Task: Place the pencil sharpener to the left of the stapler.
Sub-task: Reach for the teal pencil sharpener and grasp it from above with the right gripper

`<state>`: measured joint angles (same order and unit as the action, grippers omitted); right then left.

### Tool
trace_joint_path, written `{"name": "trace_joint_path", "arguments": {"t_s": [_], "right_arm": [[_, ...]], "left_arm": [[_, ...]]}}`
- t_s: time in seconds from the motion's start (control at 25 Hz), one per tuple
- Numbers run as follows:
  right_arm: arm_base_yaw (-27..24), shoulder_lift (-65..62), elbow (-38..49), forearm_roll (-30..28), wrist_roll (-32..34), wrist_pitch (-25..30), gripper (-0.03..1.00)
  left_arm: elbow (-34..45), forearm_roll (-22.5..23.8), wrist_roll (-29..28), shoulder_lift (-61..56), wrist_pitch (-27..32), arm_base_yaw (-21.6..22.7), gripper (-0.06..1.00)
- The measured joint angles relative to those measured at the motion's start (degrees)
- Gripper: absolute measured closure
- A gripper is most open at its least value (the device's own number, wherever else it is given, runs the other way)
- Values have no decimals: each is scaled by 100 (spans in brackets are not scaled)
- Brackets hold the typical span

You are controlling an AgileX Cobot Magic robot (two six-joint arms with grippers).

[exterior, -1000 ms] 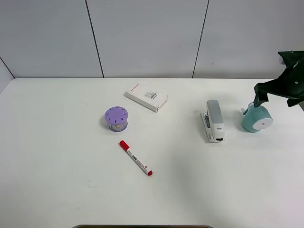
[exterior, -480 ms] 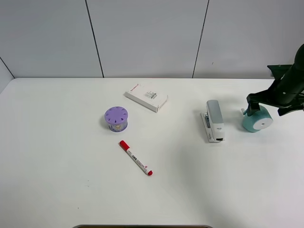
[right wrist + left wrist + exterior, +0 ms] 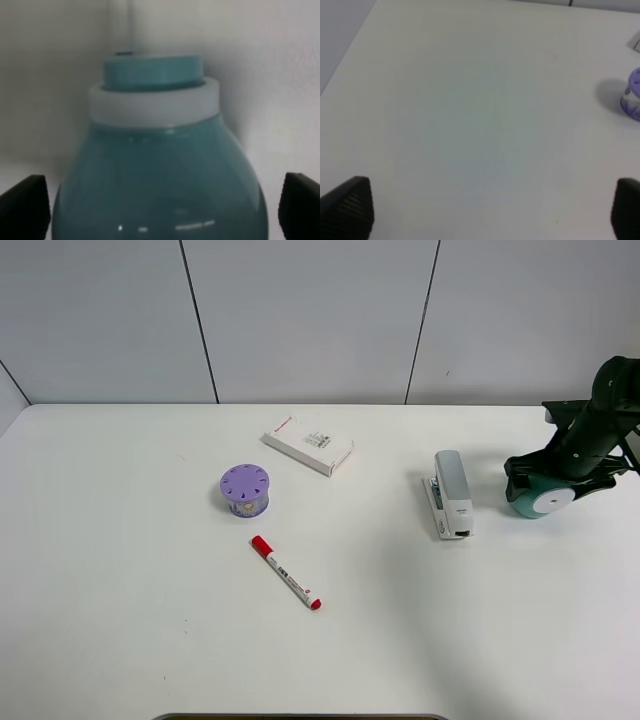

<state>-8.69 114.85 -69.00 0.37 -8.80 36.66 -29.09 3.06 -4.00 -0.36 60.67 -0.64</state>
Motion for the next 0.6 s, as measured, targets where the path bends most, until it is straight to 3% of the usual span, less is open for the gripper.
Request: {"name": "trace_joint_path", "arguments": {"t_s": [0.6], "right_arm": [[0, 235, 0, -37, -13, -195, 7]], "left_arm": [[0, 0, 0, 0, 0, 0, -1]]}}
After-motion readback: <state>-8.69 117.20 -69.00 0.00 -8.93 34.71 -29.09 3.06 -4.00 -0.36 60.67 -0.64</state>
